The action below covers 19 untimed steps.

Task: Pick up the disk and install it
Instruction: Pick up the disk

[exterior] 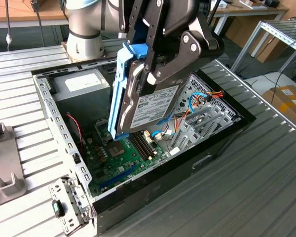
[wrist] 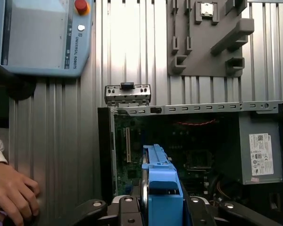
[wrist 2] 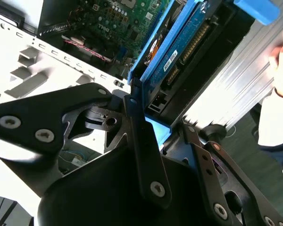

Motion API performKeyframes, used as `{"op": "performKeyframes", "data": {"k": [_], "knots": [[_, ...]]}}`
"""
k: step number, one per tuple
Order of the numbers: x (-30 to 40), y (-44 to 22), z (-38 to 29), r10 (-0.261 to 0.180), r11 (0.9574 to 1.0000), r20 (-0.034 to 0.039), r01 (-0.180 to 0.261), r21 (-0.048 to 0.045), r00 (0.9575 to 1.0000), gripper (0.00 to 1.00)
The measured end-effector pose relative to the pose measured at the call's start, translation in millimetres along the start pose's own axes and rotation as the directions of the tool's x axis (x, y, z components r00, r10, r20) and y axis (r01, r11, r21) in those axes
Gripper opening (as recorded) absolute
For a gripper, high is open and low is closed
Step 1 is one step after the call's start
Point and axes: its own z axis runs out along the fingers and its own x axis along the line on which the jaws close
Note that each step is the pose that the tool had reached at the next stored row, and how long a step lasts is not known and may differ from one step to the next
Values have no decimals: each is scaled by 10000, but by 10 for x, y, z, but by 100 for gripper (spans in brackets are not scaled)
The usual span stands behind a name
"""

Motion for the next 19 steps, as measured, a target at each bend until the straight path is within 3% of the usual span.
{"op": "performKeyframes", "data": {"k": [19], "knots": [[208,-112,11,1,10000,0,-1,0,10000,37]]}}
